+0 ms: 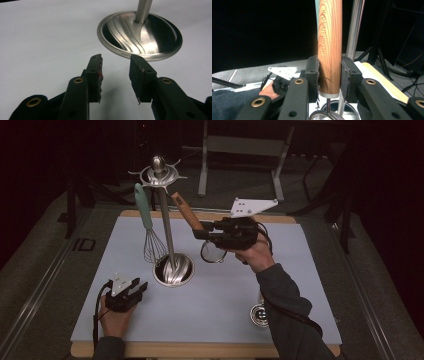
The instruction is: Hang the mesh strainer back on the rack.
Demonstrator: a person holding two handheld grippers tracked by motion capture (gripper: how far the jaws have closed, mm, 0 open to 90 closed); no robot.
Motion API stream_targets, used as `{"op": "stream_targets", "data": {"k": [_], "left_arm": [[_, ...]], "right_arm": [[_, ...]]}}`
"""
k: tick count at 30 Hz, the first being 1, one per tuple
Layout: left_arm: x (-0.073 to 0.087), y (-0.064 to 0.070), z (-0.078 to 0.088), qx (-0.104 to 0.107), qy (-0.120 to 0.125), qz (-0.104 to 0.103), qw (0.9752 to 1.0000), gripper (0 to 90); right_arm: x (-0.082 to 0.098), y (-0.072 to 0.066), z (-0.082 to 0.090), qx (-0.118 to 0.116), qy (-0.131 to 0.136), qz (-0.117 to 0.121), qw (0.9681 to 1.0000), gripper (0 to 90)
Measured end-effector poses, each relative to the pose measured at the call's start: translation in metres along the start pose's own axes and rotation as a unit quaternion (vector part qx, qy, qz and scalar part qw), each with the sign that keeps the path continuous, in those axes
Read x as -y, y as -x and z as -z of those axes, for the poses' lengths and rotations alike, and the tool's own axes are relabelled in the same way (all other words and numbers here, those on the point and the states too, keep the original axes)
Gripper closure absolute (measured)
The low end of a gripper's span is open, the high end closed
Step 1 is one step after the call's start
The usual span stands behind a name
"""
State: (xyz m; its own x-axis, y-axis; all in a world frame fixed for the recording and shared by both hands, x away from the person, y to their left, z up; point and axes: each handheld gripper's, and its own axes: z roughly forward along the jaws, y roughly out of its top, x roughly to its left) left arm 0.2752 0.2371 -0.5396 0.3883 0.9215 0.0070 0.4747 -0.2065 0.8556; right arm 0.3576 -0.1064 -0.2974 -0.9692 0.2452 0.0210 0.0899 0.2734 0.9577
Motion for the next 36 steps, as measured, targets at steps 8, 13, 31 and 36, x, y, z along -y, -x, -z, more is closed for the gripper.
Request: {"op": "stream_targets", "data": {"k": [8, 13, 31, 36], "left_arm": [[0.0, 0.0, 0.0, 0.001, -0.001, 0.001, 1.0, 62.9], [0.0, 0.0, 0.0, 0.0, -0.002, -0.001, 1.0, 62.9], [0.0, 0.0, 0.0, 0.001, -0.002, 0.0, 1.0, 62.9], [0.0, 0.0, 0.0, 0.0, -0.001, -0.001, 1.0, 62.9]], "right_arm": [[-0.008, -0.005, -0.006, 0.0, 0.004, 0.008, 1.0, 70.6], [-0.011, -0.005, -0.01, 0.004, 0.0, 0.008, 1.0, 70.6], [-0.014, -0.003, -0.025, 0.026, -0.009, -0.001, 0.9996, 70.7], [-0.013, -0.004, -0.031, 0.033, -0.014, -0.002, 0.9994, 70.7]]}}
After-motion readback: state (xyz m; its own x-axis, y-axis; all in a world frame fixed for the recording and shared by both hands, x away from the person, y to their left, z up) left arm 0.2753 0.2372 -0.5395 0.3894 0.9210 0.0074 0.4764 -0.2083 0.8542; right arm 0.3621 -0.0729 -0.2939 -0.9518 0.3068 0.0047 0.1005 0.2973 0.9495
